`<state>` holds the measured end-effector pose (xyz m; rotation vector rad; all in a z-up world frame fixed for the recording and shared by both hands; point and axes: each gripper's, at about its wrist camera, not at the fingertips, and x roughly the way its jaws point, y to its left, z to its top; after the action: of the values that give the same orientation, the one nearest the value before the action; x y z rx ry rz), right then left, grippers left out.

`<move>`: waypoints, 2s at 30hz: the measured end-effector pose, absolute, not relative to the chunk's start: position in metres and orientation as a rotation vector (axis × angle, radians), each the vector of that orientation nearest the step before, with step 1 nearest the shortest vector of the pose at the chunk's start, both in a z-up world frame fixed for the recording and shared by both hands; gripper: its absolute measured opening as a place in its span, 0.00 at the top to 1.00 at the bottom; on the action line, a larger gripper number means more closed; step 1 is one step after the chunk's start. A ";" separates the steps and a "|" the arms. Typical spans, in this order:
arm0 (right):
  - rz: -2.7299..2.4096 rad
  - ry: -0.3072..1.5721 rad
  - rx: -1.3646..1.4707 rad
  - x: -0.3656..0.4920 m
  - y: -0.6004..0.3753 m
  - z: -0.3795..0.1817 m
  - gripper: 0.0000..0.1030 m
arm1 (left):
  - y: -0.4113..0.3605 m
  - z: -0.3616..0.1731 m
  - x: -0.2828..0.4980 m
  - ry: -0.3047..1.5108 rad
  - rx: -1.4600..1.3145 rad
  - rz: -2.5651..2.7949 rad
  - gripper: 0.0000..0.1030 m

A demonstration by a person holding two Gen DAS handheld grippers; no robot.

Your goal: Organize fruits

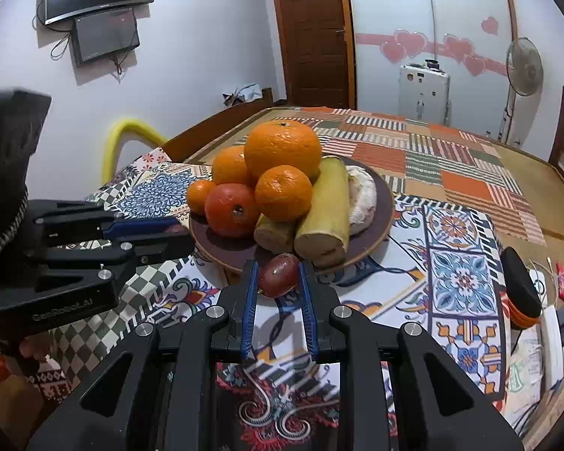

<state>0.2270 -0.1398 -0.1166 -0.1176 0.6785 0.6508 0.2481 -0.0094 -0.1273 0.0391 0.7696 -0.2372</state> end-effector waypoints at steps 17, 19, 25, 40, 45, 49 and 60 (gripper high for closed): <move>0.654 0.691 -0.121 0.232 -0.138 -0.119 0.81 | -0.021 -0.138 0.271 0.802 0.000 -0.266 0.78; 0.655 0.691 -0.125 0.233 -0.136 -0.119 0.81 | -0.018 -0.138 0.269 0.794 0.003 -0.261 0.69; 0.660 0.701 -0.133 0.234 -0.128 -0.120 0.81 | -0.002 -0.132 0.258 0.754 -0.025 -0.237 0.60; 0.630 0.747 -0.143 0.241 -0.115 -0.122 0.75 | 0.018 -0.124 0.227 0.691 -0.024 -0.207 0.60; 0.637 0.723 -0.118 0.229 -0.124 -0.111 0.73 | 0.019 -0.114 0.214 0.655 -0.018 -0.189 0.60; 0.622 0.645 -0.099 0.208 -0.136 -0.086 0.73 | 0.018 -0.096 0.199 0.616 -0.036 -0.187 0.60; 0.571 0.333 -0.028 0.113 -0.176 0.014 0.73 | 0.002 -0.005 0.106 0.363 -0.023 -0.131 0.60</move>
<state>0.1128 -0.1756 0.0141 -0.0284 0.3334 0.5706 0.1065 0.0015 -0.0054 -0.0235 0.3625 -0.1306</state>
